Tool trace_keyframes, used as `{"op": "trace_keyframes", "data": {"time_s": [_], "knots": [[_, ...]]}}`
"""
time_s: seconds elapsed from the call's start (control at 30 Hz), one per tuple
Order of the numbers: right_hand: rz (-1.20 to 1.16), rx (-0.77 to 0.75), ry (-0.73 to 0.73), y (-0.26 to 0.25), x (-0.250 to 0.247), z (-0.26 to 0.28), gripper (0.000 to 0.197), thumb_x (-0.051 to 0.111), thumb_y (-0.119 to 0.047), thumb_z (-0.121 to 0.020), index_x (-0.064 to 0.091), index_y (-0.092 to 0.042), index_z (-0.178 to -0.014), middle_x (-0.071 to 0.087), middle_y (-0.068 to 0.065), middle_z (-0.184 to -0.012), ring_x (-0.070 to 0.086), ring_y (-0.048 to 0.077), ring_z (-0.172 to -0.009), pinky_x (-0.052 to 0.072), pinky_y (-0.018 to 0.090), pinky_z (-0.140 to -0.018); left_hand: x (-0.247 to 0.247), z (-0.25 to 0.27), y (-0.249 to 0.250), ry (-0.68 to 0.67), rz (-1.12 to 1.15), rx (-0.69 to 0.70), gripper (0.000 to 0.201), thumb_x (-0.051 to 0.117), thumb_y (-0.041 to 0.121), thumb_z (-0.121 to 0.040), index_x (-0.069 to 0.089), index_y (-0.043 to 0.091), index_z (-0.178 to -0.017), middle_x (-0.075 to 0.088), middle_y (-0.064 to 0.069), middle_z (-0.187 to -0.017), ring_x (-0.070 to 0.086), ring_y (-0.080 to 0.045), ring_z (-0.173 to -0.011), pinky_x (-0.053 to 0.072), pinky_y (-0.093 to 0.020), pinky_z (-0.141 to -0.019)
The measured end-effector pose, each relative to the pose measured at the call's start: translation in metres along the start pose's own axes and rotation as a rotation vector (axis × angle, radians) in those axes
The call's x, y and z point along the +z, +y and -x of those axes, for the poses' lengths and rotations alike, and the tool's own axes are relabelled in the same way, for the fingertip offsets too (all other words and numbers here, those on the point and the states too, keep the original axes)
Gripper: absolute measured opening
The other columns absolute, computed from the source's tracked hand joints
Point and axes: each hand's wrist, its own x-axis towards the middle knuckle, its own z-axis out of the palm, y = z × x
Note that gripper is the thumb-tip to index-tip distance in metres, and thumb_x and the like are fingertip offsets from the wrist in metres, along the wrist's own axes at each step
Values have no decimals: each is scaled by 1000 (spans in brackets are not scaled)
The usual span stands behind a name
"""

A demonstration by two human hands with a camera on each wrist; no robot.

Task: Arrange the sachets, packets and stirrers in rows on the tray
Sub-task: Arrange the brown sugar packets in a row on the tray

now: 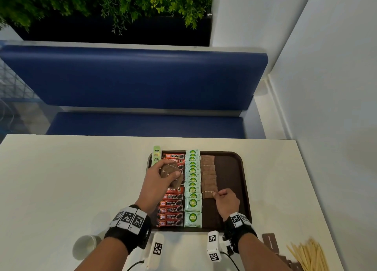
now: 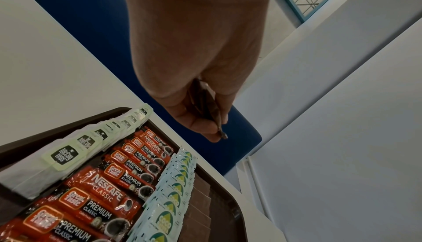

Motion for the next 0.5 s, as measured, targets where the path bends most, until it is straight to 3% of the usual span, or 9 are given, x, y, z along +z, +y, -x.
{"op": "trace_keyframes", "data": {"time_s": [0.13, 0.23, 0.3, 0.37, 0.43, 0.5], "knots": [[-33, 23, -17, -5, -6, 4, 18, 79, -34, -91, 64, -24, -86, 68, -2, -87, 65, 31, -105, 51, 35, -86, 3, 0, 0, -7, -2, -11, 32, 84, 18, -93, 71, 30, -120, 72, 7, -116, 70, -13, -108, 64, -31, -87], [-139, 22, 33, -20, -20, 16, 20, 77, -31, -93, 67, -15, -98, 69, 1, -96, 68, 28, -102, 44, 30, -76, 7, 3, 2, -22, 33, -14, 31, 84, 19, -93, 69, 32, -116, 72, 6, -114, 71, -13, -104, 62, -21, -73], [-261, -51, 42, -37, -33, 31, 22, 77, -34, -94, 67, -16, -101, 70, 0, -97, 68, 22, -99, 44, 27, -71, 11, 4, 4, -32, 101, -23, 32, 85, 18, -91, 70, 29, -116, 74, 2, -113, 75, -17, -101, 63, -23, -74], [-419, -151, -66, -59, -46, 53, 26, 77, -43, -93, 70, -21, -102, 73, -2, -101, 68, 15, -98, 49, 26, -78, 18, 4, 6, -42, 163, -42, 33, 87, 17, -89, 72, 26, -118, 79, -1, -110, 78, -22, -100, 67, -30, -76], [-553, -224, -296, -85, -61, 76, 35, 78, -54, -89, 73, -24, -106, 76, -3, -106, 70, 11, -98, 55, 30, -86, 26, 5, 8, -47, 186, -53, 36, 87, 17, -88, 72, 23, -120, 80, -2, -108, 79, -23, -98, 67, -34, -75], [-569, -289, -467, -106, -72, 95, 40, 82, -54, -85, 73, -22, -109, 77, 1, -105, 71, 12, -91, 57, 33, -84, 34, 5, 11, -61, 211, -50, 37, 87, 19, -89, 72, 22, -122, 78, -5, -111, 79, -23, -96, 66, -33, -72]]}}
